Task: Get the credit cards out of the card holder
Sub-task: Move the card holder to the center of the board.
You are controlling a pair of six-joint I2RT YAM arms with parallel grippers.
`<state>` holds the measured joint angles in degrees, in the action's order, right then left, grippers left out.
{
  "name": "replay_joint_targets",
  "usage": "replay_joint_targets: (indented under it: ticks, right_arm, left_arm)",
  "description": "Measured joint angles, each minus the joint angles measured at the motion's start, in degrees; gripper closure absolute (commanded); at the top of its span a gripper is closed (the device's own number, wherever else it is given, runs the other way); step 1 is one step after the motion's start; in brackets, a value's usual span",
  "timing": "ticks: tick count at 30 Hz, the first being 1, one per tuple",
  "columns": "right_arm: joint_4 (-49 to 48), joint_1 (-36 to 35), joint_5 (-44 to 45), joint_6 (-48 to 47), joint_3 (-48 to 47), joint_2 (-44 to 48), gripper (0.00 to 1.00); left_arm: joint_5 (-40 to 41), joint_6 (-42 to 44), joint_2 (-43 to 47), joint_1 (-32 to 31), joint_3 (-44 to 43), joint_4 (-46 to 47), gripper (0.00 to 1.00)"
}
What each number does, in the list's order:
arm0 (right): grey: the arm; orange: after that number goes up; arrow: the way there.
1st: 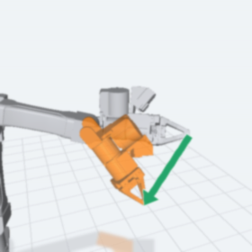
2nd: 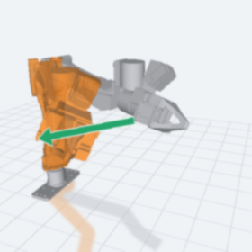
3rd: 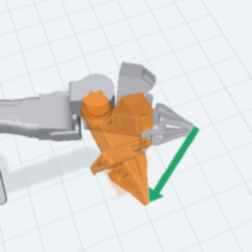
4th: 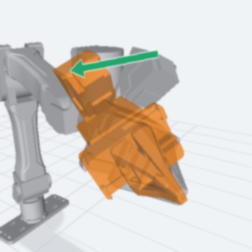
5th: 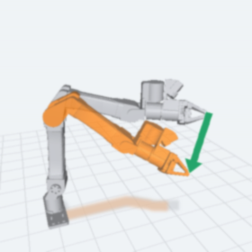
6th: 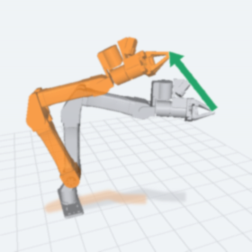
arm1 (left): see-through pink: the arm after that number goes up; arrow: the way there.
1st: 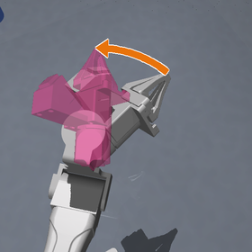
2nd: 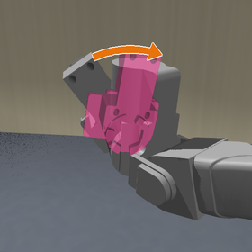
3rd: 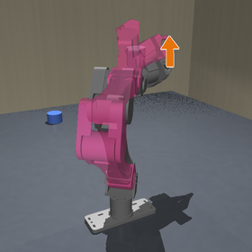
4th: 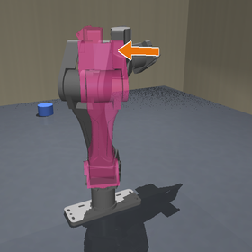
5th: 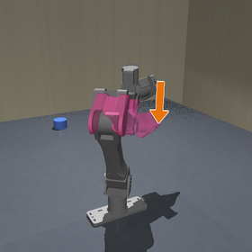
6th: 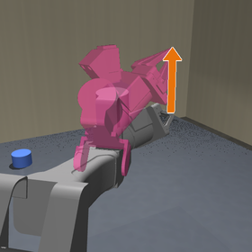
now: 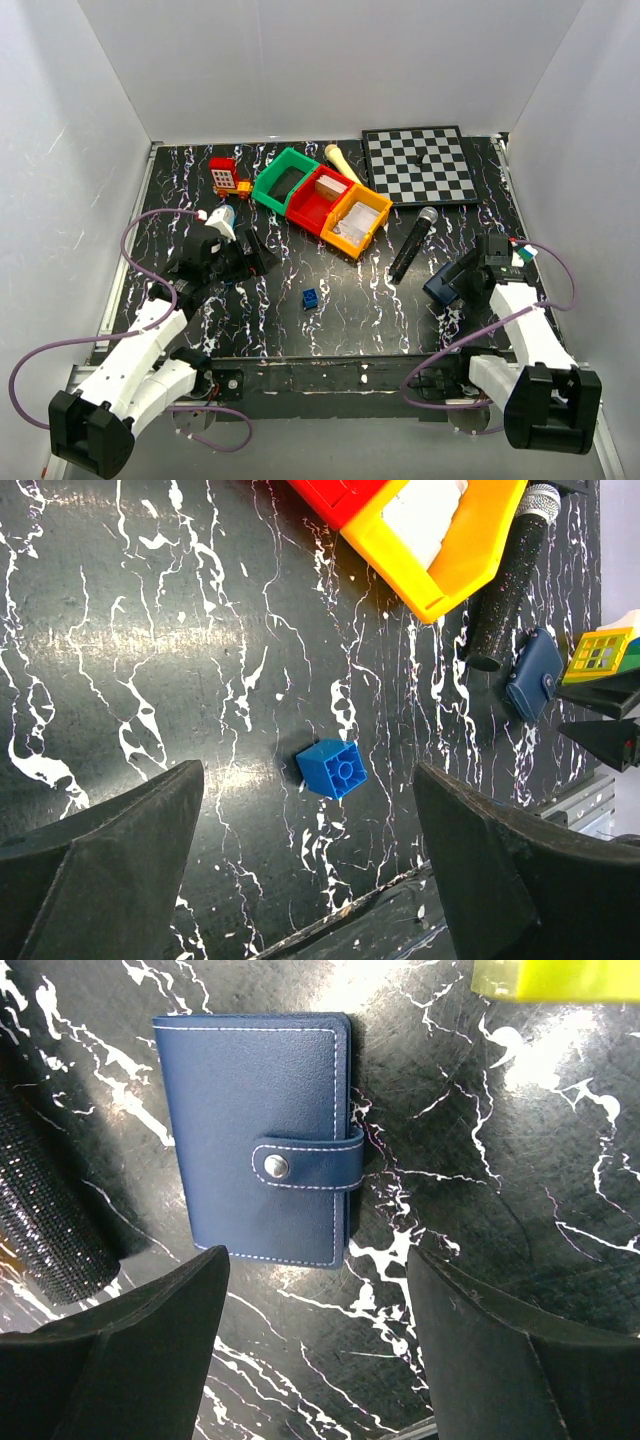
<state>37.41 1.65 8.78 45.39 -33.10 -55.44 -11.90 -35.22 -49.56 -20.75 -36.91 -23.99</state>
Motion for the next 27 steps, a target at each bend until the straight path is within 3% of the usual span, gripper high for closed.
replay_joint_targets:
  ticks: [8,13,18,23,27]
  right_arm:
    - [-2.91,0.15,-1.03,0.57,-0.11,-6.86,0.35]
    - [-3.58,0.15,-1.53,0.48,-0.11,-7.34,0.48]
    - [-4.52,0.15,-1.75,0.28,-0.11,-7.74,0.53]
    - [-4.79,0.15,-2.12,-0.13,-0.11,-8.96,0.53]
    - [-4.98,0.15,-2.56,-0.42,-0.11,-9.99,0.38]
  left_arm:
    - [-0.39,-0.48,0.92,-0.07,0.87,0.7,0.16]
    - [-0.39,-0.85,2.23,-0.07,1.01,0.72,0.16]
    - [-0.57,-0.98,2.43,-0.07,1.09,1.03,0.17]
    - [-0.63,-0.98,2.43,-0.07,1.64,1.38,0.17]
    - [-0.83,-1.01,2.43,-0.07,1.68,1.42,0.17]
